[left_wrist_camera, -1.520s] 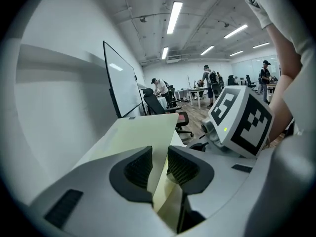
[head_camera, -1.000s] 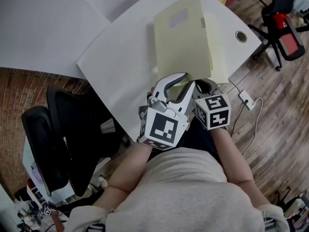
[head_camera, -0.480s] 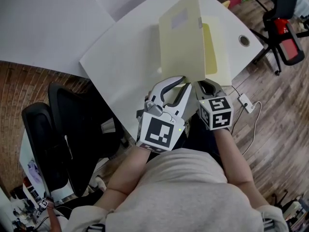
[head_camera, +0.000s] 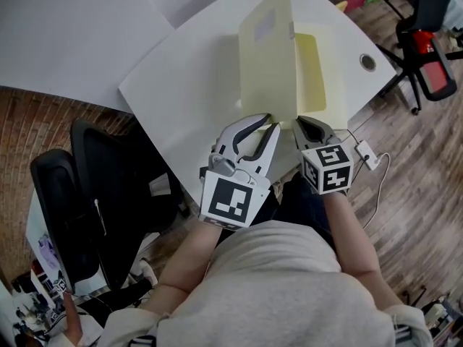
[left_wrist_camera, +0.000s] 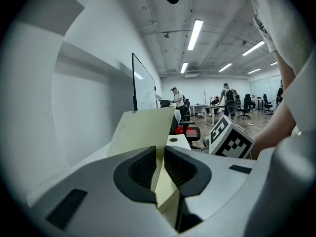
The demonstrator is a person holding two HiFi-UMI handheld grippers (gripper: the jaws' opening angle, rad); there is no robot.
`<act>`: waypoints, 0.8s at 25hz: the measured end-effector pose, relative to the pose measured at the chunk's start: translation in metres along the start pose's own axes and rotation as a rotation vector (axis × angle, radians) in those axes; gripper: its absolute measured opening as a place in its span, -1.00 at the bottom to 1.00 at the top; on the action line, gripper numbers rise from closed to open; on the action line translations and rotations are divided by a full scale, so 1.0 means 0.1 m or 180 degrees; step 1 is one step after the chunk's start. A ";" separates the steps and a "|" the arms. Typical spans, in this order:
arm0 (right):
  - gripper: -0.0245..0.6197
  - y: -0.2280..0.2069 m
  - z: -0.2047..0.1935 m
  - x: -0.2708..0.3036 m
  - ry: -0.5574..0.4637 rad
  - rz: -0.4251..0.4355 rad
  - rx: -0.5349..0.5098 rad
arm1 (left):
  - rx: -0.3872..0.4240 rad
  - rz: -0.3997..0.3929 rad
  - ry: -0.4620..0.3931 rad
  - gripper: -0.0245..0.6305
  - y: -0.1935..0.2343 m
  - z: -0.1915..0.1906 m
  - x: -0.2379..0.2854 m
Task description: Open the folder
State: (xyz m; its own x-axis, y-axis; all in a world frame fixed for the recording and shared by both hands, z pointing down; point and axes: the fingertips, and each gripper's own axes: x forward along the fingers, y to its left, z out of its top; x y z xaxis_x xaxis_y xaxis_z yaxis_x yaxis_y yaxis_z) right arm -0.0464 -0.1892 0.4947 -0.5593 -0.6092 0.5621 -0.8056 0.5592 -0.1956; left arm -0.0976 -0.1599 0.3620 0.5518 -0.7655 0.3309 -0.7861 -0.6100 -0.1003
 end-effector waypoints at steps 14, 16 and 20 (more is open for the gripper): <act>-0.86 -0.01 -0.02 0.00 0.0168 0.0258 0.0108 | -0.0099 0.0485 -0.0091 -0.74 0.22 -0.09 -0.17; -0.86 -0.01 -0.02 -0.01 0.0215 0.0269 0.0086 | -0.0109 0.0589 -0.0031 -0.75 0.29 -0.15 -0.22; -0.86 -0.01 -0.01 0.01 0.0267 0.0233 -0.0094 | -0.0225 0.0806 0.0058 -0.75 0.49 -0.27 -0.35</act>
State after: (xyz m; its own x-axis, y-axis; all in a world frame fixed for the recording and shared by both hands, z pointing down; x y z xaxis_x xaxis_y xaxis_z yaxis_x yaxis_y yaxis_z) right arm -0.0463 -0.1897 0.4967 -0.5973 -0.5175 0.6127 -0.7564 0.6175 -0.2157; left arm -0.1633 -0.1572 0.3710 0.3304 -0.8878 0.3204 -0.9163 -0.3831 -0.1166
